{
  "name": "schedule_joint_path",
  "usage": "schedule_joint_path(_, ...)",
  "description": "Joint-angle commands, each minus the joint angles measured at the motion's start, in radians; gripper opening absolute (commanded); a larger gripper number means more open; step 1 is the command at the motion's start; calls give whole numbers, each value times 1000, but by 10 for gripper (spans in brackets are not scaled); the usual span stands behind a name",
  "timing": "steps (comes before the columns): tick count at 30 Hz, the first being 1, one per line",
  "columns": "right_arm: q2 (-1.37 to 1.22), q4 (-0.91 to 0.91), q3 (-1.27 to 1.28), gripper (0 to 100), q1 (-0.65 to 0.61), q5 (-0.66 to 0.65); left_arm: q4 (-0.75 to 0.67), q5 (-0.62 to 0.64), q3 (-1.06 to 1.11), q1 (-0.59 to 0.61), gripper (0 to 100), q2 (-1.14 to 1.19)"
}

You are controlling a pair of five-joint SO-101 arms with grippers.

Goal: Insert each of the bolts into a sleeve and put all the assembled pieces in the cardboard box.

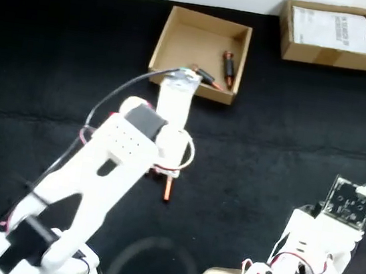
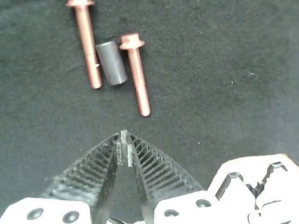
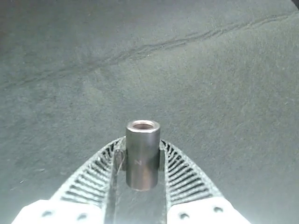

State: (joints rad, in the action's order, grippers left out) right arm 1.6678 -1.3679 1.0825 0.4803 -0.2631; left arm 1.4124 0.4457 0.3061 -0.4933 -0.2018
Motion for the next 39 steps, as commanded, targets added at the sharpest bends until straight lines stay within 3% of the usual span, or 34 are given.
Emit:
schedule_joint_path(1,68,19,39,8,13,-12,-68,9,-39,-12,11,84)
schedule_joint_path(9,96,19,54,8,12,-12,-161,9,-42,-4,18,237)
schedule_joint_path(16,96,19,56,8,8,-12,-199,11,-41,-7,168,298)
schedule_joint_path(27,96,56,59,8,5,-12,-359,3,-42,58,168,410)
schedule_joint_path(39,96,56,59,8,7,-8,-373,2,-42,76,159,503)
